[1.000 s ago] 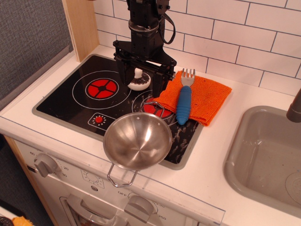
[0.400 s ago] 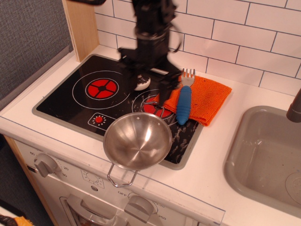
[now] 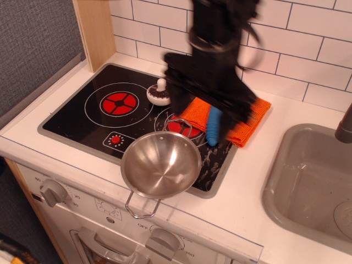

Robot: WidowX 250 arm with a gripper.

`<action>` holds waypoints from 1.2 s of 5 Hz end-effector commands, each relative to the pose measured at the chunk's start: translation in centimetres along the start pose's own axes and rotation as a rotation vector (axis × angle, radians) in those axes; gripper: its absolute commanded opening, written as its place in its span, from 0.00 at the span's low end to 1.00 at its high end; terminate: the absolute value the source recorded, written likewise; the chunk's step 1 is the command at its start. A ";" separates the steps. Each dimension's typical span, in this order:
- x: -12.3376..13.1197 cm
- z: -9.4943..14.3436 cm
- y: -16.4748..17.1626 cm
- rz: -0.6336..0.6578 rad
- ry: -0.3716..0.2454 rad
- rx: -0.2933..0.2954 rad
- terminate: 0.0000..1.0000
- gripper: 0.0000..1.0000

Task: Move the silver bowl to left burner beside the mushroom

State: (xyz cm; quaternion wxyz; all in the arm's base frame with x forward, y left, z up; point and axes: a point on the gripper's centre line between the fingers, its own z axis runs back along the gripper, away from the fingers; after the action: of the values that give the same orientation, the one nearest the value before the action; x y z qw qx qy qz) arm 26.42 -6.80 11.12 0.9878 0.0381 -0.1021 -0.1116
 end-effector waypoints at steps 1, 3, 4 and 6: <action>-2.9 -4.7 -2.5 -0.010 0.163 -0.052 0.00 1.00; -3.1 -7.5 0.7 0.037 0.242 0.021 0.00 1.00; -3.3 -8.9 1.3 0.032 0.271 0.051 0.00 1.00; -3.8 -9.9 0.5 -0.006 0.282 0.056 0.00 0.00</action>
State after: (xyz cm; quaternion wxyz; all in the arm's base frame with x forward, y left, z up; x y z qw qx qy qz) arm 24.87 -5.04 0.27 0.9897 0.0851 0.0480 -0.1046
